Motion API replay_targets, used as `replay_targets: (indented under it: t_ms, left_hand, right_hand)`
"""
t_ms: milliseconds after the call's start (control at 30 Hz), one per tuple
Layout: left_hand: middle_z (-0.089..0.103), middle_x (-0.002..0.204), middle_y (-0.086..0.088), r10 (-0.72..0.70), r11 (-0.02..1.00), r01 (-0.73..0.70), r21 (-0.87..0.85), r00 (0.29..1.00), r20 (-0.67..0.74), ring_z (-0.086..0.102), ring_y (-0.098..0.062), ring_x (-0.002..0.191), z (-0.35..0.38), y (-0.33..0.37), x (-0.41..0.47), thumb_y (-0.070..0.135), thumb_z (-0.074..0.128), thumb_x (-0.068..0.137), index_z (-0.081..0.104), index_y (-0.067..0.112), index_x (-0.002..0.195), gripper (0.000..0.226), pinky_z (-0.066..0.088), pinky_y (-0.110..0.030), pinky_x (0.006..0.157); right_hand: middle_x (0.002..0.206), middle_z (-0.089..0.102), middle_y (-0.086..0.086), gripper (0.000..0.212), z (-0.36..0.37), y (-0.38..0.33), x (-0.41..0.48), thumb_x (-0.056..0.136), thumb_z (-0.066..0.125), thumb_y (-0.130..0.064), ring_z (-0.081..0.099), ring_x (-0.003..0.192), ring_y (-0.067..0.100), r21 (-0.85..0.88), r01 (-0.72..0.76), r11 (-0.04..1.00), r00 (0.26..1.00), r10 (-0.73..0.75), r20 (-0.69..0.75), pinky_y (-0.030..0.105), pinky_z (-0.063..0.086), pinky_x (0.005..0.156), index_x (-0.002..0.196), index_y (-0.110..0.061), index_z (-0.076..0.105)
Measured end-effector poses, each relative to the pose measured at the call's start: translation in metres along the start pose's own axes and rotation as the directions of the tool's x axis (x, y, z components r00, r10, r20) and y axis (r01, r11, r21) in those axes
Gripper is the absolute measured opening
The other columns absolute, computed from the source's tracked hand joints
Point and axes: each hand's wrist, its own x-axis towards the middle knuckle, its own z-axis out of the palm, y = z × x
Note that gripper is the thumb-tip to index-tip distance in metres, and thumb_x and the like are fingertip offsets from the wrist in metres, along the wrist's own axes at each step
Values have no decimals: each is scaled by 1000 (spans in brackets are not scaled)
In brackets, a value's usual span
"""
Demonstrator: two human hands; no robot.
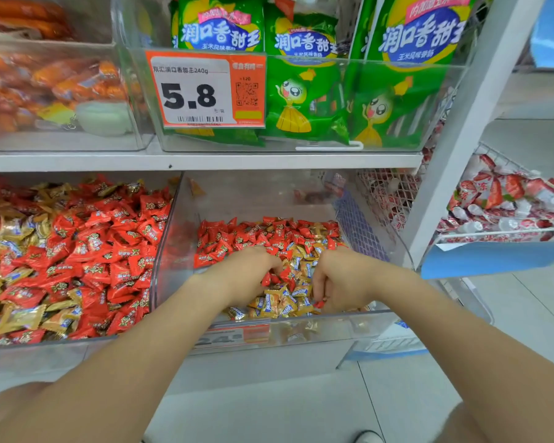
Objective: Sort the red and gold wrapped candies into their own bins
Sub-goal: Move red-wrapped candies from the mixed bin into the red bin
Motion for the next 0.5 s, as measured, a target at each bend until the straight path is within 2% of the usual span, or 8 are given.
replay_targets:
  t_ms: [67, 133, 200, 300, 333, 433, 500]
  left_hand:
    - [50, 109, 2, -15, 1000, 14, -24, 999, -34, 54, -23, 108, 2, -2, 1, 22, 70, 99, 65, 25, 126, 27, 48, -37, 92]
    - [58, 104, 3, -46, 996, 40, -81, 996, -70, 55, -20, 101, 3, -4, 1, 21, 68, 100, 68, 24, 115, 16, 48, -36, 86]
    - [62, 99, 6, -74, 987, 56, -154, 991, -111, 57, -17, 94, 0, -4, -1, 16, 65, 101, 71, 21, 110, 12, 46, -31, 81]
    - [67, 96, 5, -110, 966, 61, -252, 977, -183, 60, -13, 84, -10, -1, -8, 17, 66, 101, 74, 20, 107, 10, 46, -28, 77]
    - [67, 93, 6, -121, 958, 61, -279, 971, -204, 60, -10, 80, -14, 1, -11, 19, 67, 101, 74, 20, 106, 8, 45, -27, 76]
    - [66, 84, 5, -155, 937, 70, -341, 961, -229, 60, -14, 77, -21, 1, -23, 27, 66, 103, 73, 21, 103, 9, 52, -35, 82]
    - [68, 82, -2, -174, 932, 81, -354, 956, -237, 63, -18, 74, -25, 1, -30, 29, 64, 103, 73, 21, 100, 12, 56, -42, 80]
  right_hand:
    - [60, 71, -14, 7, -8, -4, -5, 81, 80, -21, 69, 63, 2, 47, -20, 999, 999, 22, -41, 32, 63, 79, 79, -14, 81]
    - [63, 74, 1, 18, -15, -7, -9, 86, 74, -23, 71, 61, 14, 124, -50, 991, 991, 64, -114, 30, 63, 68, 78, -8, 77]
    - [67, 75, 8, 20, -17, -9, -9, 88, 71, -22, 69, 60, 12, 166, -51, 985, 978, 83, -191, 19, 55, 58, 79, -4, 74]
    - [76, 73, 2, 8, -14, -16, -1, 90, 67, -12, 62, 63, 5, 183, 18, 983, 948, 42, -315, 17, 44, 63, 84, -11, 71]
    - [75, 71, 1, 12, -13, -19, 3, 92, 61, -7, 59, 60, 4, 202, 48, 978, 946, 20, -322, 15, 42, 62, 88, -13, 70]
    - [66, 64, -7, 29, -6, -24, 19, 95, 50, -2, 54, 51, -1, 194, 99, 976, 966, -48, -256, 7, 38, 55, 108, -15, 72]
    - [70, 62, -11, 30, 3, -24, 33, 96, 58, -12, 55, 60, -2, 93, 129, 987, 970, -106, -218, 9, 37, 63, 121, -18, 74]
